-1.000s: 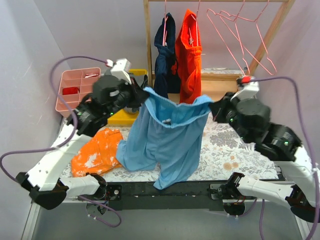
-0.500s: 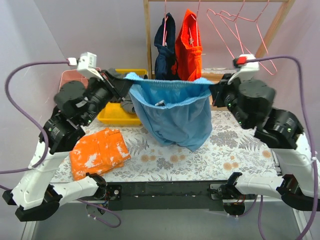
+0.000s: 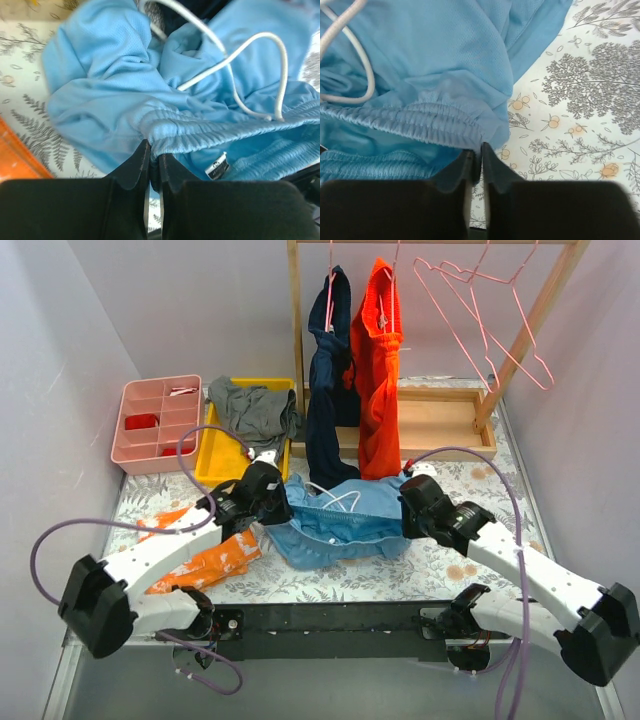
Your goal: Place the shorts on the hanger
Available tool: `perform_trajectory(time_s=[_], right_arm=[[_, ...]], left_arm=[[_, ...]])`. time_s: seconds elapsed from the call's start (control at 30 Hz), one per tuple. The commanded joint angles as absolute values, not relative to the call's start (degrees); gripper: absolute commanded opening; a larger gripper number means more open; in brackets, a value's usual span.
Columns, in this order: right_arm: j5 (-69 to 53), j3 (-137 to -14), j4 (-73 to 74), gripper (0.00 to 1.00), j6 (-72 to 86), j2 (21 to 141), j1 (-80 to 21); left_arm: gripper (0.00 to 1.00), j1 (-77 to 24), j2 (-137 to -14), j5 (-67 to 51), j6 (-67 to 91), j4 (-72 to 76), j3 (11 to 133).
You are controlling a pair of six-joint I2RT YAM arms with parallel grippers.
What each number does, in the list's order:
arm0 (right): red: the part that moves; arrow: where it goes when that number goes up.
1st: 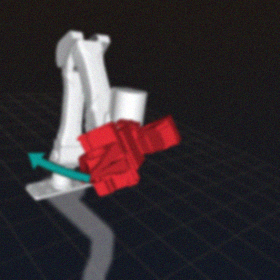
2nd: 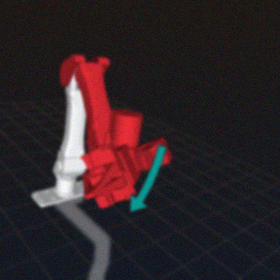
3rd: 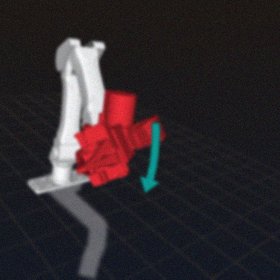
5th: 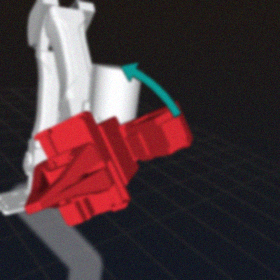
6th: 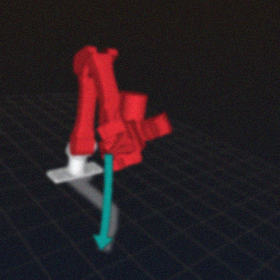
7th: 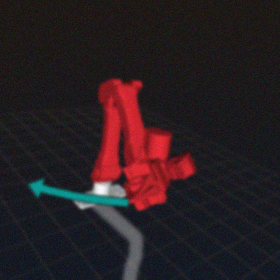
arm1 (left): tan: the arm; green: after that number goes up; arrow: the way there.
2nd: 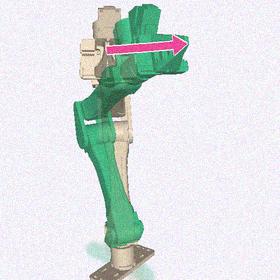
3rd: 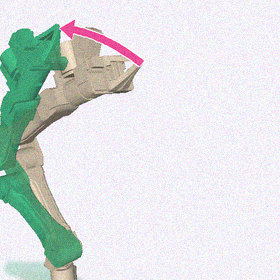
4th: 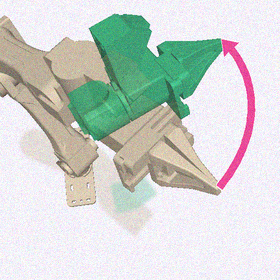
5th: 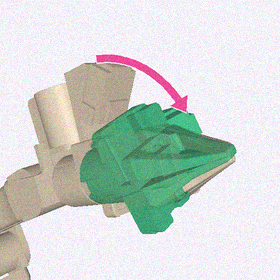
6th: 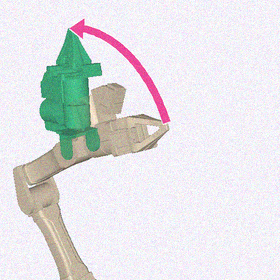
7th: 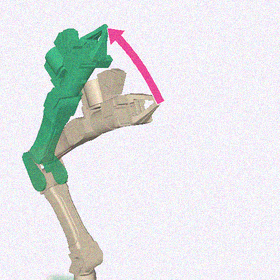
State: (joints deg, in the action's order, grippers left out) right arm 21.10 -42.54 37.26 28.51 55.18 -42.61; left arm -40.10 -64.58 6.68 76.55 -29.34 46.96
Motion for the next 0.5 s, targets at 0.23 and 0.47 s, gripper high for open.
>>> perform_trajectory(time_s=[0.23, 0.47], right_arm=[[9.14, -63.52, 35.58, 0.68, 15.75, 57.92, -39.02], [23.7, -79.7, 31.57, 0.72, 6.44, 54.05, -38.94]], left_arm=[[0.06, -36.83, -80.93, -2.9, 74.01, -21.0, 53.7], [0.12, -36.39, -84.19, -5.53, 72.25, -22.94, 57.74]])
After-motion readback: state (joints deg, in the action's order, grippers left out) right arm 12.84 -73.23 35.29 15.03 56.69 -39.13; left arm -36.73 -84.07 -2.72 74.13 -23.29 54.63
